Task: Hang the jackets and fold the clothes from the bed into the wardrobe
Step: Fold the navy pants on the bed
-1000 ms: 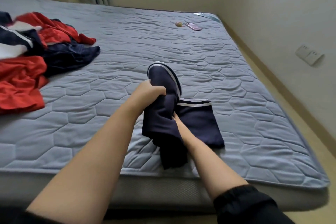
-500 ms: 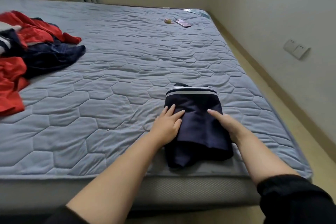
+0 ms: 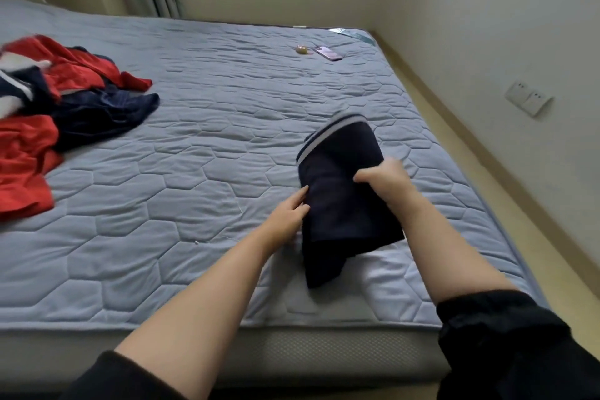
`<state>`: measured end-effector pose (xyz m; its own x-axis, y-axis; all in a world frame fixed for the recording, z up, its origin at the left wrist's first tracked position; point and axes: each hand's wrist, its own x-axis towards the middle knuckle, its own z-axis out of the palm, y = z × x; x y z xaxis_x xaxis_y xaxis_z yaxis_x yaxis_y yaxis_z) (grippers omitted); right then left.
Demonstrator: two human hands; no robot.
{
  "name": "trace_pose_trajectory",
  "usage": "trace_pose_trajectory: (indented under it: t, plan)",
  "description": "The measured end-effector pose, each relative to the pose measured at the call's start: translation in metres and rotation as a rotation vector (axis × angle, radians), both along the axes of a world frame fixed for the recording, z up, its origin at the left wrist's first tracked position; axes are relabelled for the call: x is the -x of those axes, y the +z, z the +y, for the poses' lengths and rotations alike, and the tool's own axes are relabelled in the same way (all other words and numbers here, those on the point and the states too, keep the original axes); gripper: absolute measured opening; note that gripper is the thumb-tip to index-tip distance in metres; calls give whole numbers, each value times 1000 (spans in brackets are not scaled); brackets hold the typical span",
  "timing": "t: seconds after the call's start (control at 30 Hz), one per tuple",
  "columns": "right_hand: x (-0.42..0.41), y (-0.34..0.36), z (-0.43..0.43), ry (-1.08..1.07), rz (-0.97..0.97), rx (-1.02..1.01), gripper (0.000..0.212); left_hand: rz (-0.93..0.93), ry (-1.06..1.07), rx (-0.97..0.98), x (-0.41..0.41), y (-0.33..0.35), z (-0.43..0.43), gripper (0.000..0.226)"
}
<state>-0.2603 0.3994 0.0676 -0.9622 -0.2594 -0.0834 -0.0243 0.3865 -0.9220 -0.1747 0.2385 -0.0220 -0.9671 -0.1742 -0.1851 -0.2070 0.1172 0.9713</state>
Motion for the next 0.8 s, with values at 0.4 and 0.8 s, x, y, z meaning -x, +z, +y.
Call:
trace_pose_trajectory:
  t: [0.4, 0.8]
  plan:
    - [-89, -90, -35, 707, 1155, -1124, 63, -136, 433, -887, -51, -29, -94, 58]
    - [-82, -81, 7, 544, 665, -568, 54, 128, 473, 592, -35, 21, -53, 23]
